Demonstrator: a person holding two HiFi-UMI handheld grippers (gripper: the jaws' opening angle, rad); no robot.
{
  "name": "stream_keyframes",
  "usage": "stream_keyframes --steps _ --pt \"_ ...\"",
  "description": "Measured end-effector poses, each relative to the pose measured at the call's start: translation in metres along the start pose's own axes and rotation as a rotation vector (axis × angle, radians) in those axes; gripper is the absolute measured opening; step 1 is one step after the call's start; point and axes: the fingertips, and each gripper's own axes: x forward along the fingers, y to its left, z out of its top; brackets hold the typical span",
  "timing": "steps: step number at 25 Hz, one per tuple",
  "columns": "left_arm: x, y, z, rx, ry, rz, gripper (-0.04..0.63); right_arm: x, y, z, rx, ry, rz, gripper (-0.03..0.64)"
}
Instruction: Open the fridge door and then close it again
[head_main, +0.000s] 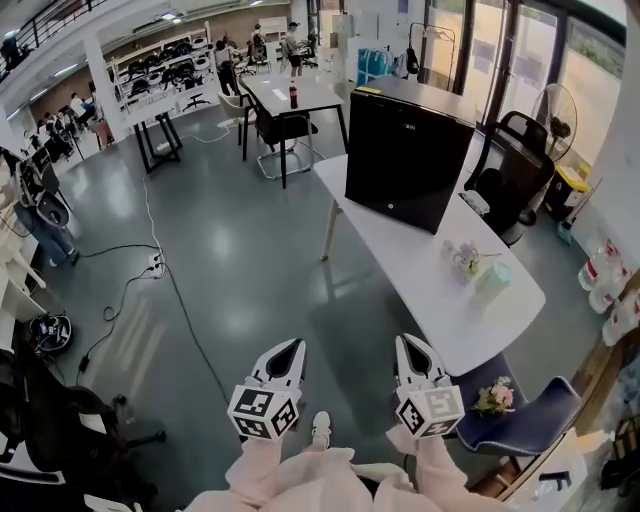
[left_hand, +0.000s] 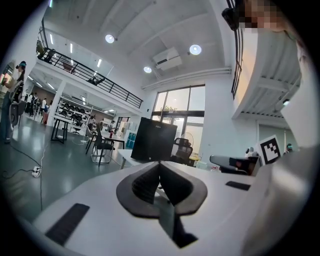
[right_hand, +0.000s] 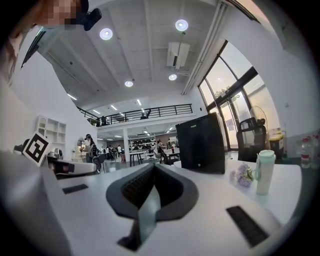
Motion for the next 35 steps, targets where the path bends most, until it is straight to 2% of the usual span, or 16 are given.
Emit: stream_keyframes --steps 10,18,35 --pt "0.063 0.059 0.029 0.004 -0.013 -0.029 0.011 0.085 -0.007 0.01 -0.007 -0.011 -0.022 0.011" --pt "0.098 0.1 0.035 0.002 -0.009 -0.04 0.011 0.139 -0.009 0.005 -0.008 -0.011 -0.035 0.011" --pt "0.119 0.131 0.02 -0.02 0.032 -0.012 0.011 0.183 -0.014 -0.016 0.004 0.04 -0.022 0.011"
